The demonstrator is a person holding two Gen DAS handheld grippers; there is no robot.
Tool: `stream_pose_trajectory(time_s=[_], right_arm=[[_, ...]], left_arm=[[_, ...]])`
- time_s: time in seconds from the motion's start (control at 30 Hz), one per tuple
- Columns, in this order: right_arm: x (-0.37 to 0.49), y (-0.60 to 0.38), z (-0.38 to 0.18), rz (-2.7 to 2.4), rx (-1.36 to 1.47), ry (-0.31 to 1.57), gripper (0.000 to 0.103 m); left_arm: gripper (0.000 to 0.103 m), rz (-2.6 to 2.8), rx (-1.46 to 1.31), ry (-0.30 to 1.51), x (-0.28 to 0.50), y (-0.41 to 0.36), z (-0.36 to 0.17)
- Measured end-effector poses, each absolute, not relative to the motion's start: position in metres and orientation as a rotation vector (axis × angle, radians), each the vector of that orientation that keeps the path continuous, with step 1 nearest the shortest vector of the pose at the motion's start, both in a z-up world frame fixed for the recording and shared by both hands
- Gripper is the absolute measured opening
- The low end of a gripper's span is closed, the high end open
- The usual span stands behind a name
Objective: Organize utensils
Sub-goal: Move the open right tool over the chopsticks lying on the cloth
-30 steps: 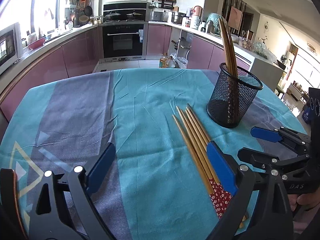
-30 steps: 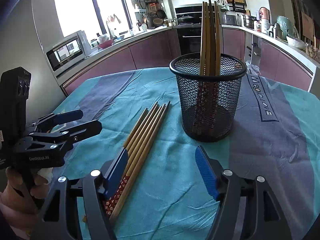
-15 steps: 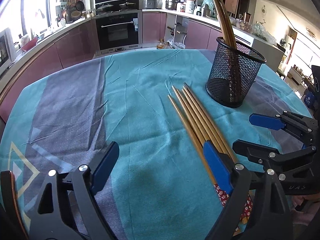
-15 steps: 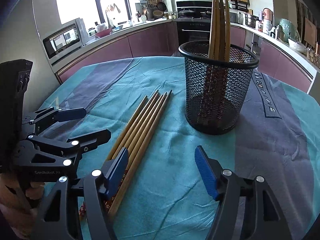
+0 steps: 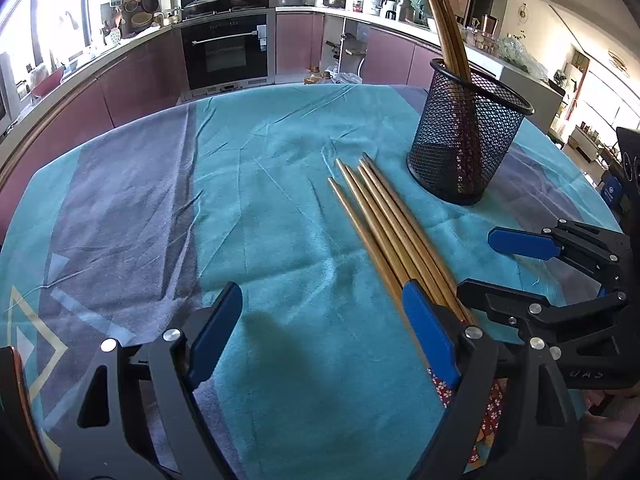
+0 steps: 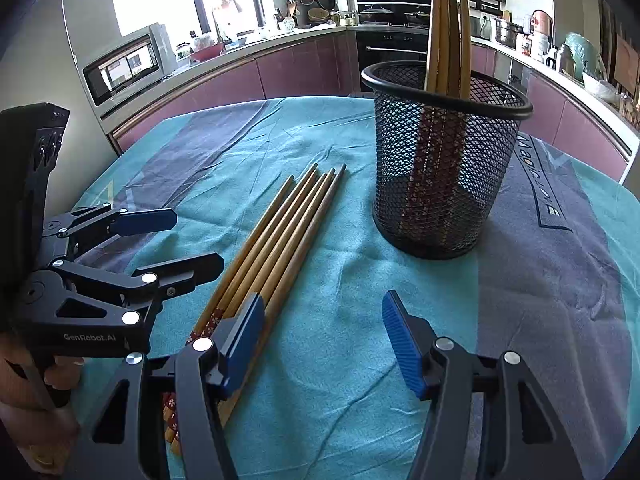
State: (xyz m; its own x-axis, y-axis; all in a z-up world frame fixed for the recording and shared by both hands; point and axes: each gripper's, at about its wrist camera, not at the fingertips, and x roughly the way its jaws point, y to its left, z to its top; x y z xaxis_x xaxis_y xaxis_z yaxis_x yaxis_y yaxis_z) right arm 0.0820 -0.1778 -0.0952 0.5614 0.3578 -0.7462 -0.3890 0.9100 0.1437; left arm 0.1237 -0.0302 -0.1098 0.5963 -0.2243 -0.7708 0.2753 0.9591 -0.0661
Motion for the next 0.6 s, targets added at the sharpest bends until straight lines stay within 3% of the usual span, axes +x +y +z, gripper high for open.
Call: stream_pose_trajectory(time_s=[0.6], right_arm=[[0.083,-0.178,-0.095,0.45,-0.053,0.88,0.054]], left_arm=[[0.077,-0.301,0.083,0.921,0.135,-0.037,-0.117]])
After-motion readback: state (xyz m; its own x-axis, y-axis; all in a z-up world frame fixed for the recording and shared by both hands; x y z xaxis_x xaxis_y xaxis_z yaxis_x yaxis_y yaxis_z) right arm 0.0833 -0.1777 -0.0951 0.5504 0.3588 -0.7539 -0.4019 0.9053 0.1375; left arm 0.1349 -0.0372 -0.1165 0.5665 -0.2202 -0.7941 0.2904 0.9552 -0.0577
